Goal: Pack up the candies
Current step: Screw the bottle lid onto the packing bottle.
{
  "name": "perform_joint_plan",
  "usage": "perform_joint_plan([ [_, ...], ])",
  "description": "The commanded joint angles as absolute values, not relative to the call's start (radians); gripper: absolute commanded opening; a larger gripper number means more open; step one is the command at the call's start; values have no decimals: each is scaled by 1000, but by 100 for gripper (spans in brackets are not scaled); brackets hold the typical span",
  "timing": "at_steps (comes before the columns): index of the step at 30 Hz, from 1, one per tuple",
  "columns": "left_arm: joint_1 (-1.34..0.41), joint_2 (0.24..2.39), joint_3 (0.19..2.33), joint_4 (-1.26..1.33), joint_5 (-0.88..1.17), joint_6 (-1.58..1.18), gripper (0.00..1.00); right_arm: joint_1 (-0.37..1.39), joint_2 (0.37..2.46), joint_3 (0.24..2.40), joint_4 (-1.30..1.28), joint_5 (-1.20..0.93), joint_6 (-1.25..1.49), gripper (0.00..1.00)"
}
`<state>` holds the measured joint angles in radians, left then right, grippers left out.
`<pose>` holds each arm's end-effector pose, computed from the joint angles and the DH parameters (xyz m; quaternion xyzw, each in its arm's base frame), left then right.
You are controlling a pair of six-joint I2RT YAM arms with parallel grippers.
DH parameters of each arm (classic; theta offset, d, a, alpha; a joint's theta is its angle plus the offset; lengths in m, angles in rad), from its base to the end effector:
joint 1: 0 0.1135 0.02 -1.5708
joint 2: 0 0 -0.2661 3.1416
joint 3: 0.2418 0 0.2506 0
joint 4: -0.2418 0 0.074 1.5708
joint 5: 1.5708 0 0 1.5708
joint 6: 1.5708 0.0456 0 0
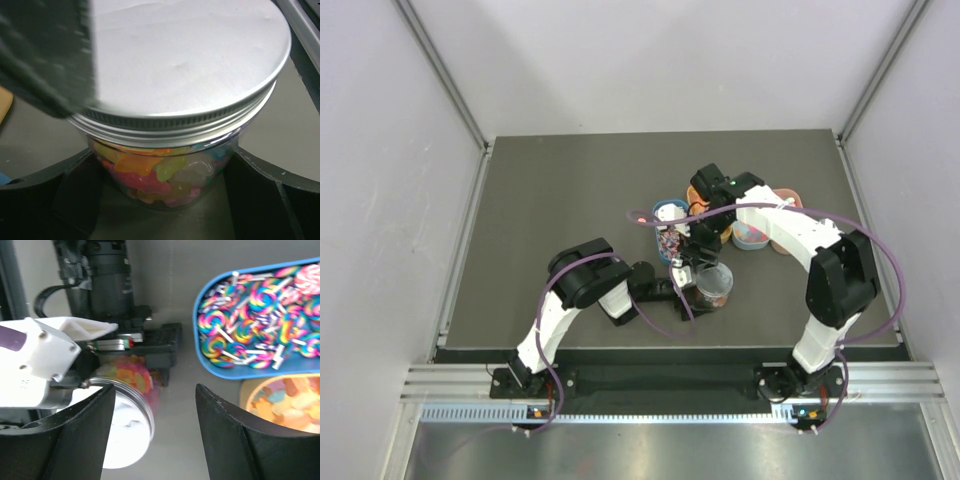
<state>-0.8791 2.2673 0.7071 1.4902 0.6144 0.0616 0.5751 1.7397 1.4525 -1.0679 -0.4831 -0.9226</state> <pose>0.2121 -0.2973 0.0672 0.4998 0.5280 -0.4613 0.5085 0.2734 0.2025 0.2527 -0.6760 0.6896 0.2162 0.1441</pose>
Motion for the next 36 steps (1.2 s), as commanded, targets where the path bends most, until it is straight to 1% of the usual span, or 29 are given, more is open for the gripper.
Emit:
perform_joint_plan([
  [1, -865, 2367, 661, 1651, 554, 126, 0, 575, 1677, 1463, -1023, -439, -917, 65],
  [3, -862, 2362, 660, 1651, 555, 132, 0, 555, 1654, 1483, -1028, -411, -911, 66],
  [5, -862, 2353, 660, 1646, 555, 135, 0, 532, 1638, 1529, -1055, -393, -922, 68],
  [8, -861, 2353, 663, 1640, 563, 135, 0, 457, 1603, 1575, -1139, -393, -1018, 77],
  [9, -862, 2355, 666, 1638, 563, 133, 0, 443, 1591, 1583, -1187, -408, -1070, 89],
  [10, -861, 2356, 667, 1640, 564, 135, 0, 431, 1586, 1598, -1240, -449, -1203, 98],
  [11, -861, 2355, 670, 1641, 565, 133, 0, 414, 1579, 1598, -1344, -463, -1266, 100],
  [14, -861, 2356, 670, 1640, 557, 141, 0, 393, 1560, 1568, -1455, -517, -1516, 100],
  [17, -861, 2356, 666, 1640, 558, 144, 0, 408, 1523, 1496, -1439, -499, -1672, 100],
  [20, -861, 2353, 652, 1641, 552, 146, 0, 434, 1529, 1483, -1402, -468, -1747, 100],
  [25, -861, 2350, 637, 1644, 549, 150, 0, 469, 1608, 1571, -1476, -511, -1821, 100],
  [28, -861, 2350, 635, 1647, 538, 152, 0, 515, 1611, 1537, -1476, -489, -1894, 100],
  [36, -861, 2344, 626, 1640, 534, 155, 0, 584, 1594, 1461, -1477, -506, -1925, 100],
])
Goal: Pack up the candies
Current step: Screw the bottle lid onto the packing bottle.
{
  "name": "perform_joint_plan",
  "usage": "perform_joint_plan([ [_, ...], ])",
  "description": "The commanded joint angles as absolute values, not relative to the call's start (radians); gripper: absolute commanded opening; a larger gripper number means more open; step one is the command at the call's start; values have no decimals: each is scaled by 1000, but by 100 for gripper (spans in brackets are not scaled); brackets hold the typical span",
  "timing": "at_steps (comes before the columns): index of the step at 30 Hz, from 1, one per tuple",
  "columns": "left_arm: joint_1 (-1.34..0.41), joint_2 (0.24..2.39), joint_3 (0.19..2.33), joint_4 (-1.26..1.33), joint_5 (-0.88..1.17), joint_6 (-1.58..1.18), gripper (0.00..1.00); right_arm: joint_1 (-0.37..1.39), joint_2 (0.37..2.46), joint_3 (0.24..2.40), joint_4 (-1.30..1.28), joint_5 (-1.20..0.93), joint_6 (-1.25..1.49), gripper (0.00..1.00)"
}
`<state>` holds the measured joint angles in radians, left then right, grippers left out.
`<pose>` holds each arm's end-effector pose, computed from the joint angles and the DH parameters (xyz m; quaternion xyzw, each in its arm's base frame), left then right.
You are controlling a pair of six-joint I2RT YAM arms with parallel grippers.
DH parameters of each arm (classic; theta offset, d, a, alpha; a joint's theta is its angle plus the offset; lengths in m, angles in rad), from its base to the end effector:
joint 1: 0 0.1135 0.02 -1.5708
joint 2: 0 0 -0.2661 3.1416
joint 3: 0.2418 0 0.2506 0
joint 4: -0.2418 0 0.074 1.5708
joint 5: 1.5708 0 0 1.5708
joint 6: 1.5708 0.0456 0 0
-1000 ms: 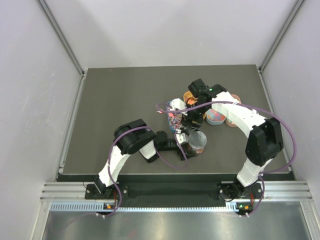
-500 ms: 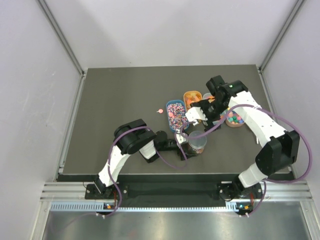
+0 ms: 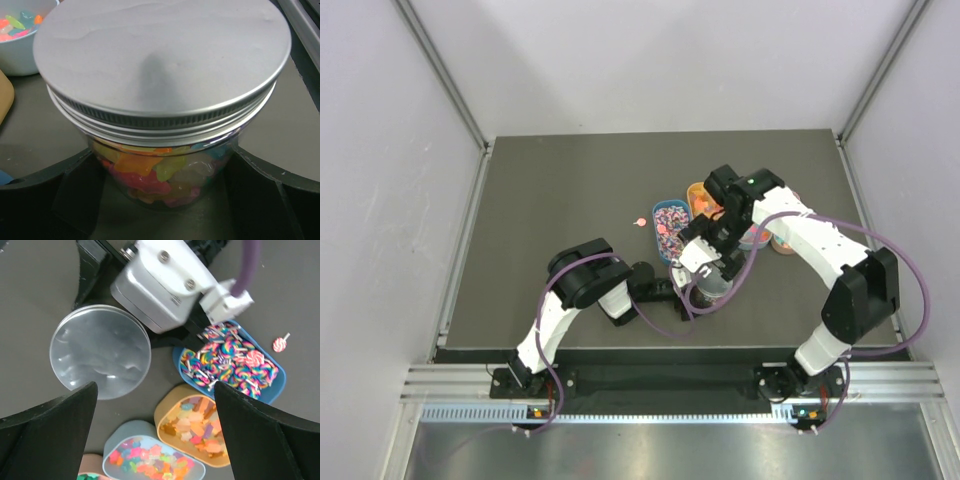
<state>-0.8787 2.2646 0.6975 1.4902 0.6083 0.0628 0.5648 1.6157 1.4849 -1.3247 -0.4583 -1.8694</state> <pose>0.2110 -0.2955 0.0664 0.4989 0.5316 -0.4589 0.5078 0.2377 0.1745 0.2930 -0.9166 0.3245 0.1461 0.1822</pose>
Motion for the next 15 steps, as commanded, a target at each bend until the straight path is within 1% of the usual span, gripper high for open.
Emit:
perform_joint_plan([
  [1, -862, 2345, 627, 1638, 535, 155, 0, 587, 1589, 1453, -1476, -512, -1921, 100],
  [10, -857, 2368, 657, 1631, 515, 153, 0, 569, 1597, 1428, -1474, -551, -1769, 100],
  [15, -857, 2365, 655, 1624, 514, 156, 0, 566, 1569, 1378, -1476, -552, -1784, 100],
])
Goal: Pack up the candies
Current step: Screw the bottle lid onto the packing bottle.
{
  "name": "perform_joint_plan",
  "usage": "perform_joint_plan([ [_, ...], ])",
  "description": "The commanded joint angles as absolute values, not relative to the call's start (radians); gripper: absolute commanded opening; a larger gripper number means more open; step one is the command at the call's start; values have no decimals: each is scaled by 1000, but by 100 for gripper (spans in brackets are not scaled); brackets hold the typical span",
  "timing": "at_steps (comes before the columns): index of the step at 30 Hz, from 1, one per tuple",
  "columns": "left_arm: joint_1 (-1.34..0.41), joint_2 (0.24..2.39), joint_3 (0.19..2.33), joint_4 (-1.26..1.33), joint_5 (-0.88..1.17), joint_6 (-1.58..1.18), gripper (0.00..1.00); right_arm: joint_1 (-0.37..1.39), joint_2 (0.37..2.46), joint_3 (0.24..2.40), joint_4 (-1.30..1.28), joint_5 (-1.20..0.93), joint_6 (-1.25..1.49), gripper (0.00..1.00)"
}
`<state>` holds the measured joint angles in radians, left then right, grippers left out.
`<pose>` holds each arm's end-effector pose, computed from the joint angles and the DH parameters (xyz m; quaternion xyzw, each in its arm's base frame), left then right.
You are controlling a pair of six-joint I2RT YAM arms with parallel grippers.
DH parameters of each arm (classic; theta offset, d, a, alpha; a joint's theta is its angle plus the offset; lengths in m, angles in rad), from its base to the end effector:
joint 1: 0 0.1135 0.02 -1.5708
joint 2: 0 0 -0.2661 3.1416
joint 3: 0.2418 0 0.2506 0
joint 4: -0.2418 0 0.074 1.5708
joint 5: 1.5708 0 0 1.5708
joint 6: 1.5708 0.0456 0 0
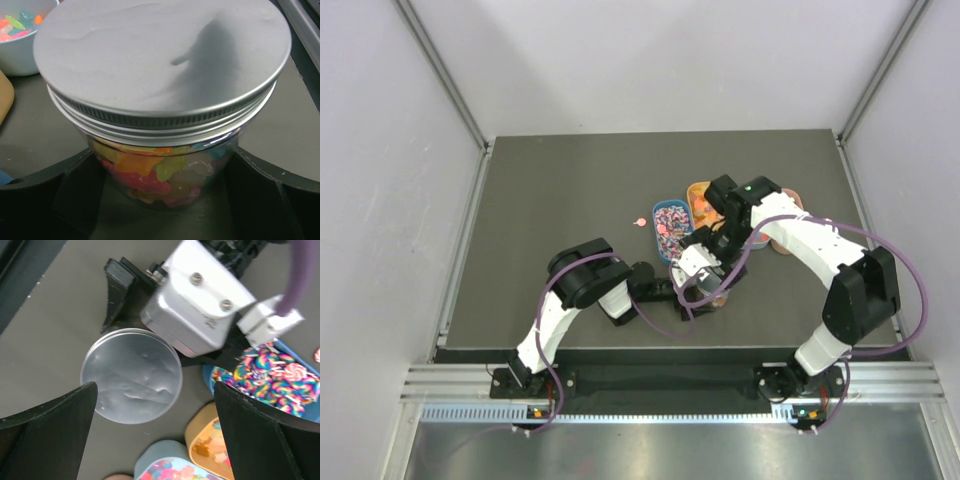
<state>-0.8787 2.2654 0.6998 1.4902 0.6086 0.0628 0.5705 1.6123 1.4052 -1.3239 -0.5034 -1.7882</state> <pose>0.2114 -0.2959 0.0666 0.4989 0.5311 -0.4590 0.5083 0.2288 0.1730 0.2742 -0.8969 0.3649 0.1932 0.1582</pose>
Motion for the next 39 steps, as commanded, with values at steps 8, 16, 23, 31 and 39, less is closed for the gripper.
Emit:
perform_joint_plan([
  [8, -858, 2373, 658, 1624, 511, 156, 0, 566, 1565, 1335, -1473, -540, -1772, 100],
  [16, -857, 2375, 660, 1624, 511, 155, 0, 566, 1611, 1350, -1476, -514, -1769, 100],
  [23, -857, 2375, 657, 1624, 511, 153, 0, 568, 1641, 1347, -1474, -489, -1766, 100],
  [31, -857, 2373, 657, 1626, 511, 152, 0, 568, 1681, 1374, -1474, -480, -1718, 95],
  [39, -856, 2378, 666, 1626, 508, 152, 0, 571, 1723, 1427, -1474, -505, -1548, 80],
])
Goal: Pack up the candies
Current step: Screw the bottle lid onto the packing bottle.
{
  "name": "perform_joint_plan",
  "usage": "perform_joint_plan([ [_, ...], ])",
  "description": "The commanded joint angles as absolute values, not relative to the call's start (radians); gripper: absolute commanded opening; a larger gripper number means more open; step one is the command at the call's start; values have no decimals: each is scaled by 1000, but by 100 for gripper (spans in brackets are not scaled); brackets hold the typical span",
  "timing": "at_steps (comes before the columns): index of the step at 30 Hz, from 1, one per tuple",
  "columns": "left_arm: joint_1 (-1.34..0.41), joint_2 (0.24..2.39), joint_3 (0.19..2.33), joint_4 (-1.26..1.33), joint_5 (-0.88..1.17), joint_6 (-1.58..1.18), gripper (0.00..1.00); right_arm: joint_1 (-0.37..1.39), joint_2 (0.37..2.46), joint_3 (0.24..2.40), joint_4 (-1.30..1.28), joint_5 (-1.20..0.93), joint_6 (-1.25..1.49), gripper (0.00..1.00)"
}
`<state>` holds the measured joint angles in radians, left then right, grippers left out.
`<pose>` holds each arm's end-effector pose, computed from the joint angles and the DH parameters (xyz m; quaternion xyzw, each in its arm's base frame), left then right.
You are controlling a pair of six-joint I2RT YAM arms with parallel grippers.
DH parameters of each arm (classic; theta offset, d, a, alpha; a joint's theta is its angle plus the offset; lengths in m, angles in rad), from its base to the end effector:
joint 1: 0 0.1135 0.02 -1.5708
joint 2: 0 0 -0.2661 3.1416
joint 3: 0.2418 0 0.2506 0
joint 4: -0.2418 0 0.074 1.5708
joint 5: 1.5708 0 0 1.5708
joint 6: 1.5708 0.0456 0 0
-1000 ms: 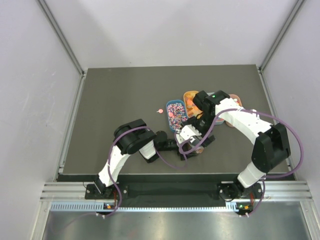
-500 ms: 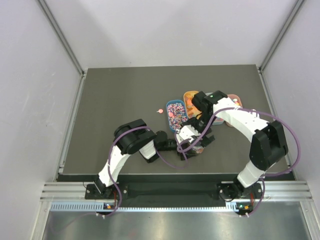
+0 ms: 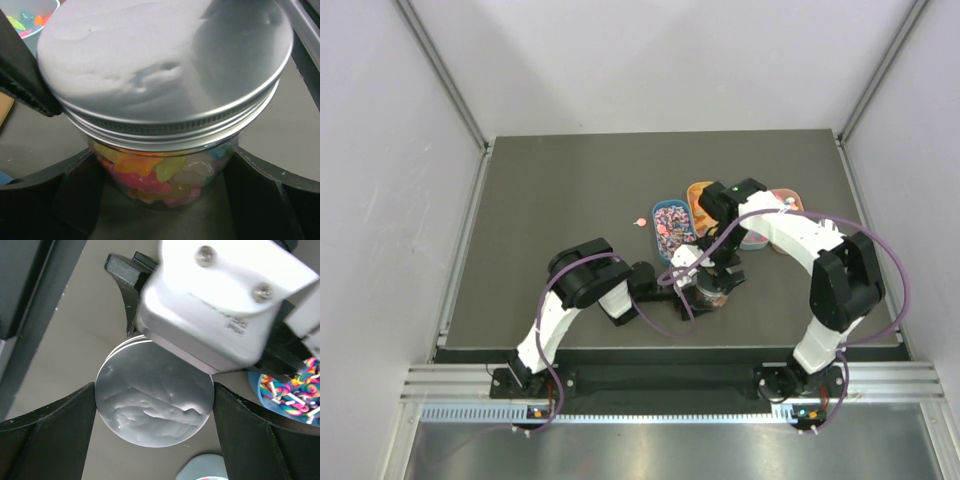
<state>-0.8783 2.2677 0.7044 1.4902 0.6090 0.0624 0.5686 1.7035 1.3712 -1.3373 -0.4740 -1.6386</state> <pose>0.2121 -0.2966 0.0666 0.4986 0.5304 -0.4593 0.5091 0.2361 0.1756 0.2406 -0.8616 0.4476 0.2262 0.0783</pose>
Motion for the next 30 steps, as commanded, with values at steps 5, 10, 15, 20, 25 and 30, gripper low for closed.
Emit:
perform_joint_plan([
  [5, -854, 2382, 676, 1621, 492, 153, 0, 580, 1733, 1414, -1474, -529, -1442, 71],
  [10, -841, 2384, 689, 1618, 488, 120, 0, 587, 1715, 1385, -1463, -537, -1399, 69],
  [15, -822, 2388, 706, 1609, 495, 81, 0, 597, 1664, 1330, -1352, -500, -1324, 68],
  [20, -810, 2382, 715, 1605, 551, 51, 0, 617, 1606, 1255, -1234, -441, -1270, 69],
  [25, -810, 2379, 716, 1597, 571, 28, 0, 643, 1551, 1161, -1102, -374, -1120, 67],
  [30, -807, 2379, 719, 1597, 568, 25, 0, 667, 1546, 1137, -1080, -383, -1040, 65],
])
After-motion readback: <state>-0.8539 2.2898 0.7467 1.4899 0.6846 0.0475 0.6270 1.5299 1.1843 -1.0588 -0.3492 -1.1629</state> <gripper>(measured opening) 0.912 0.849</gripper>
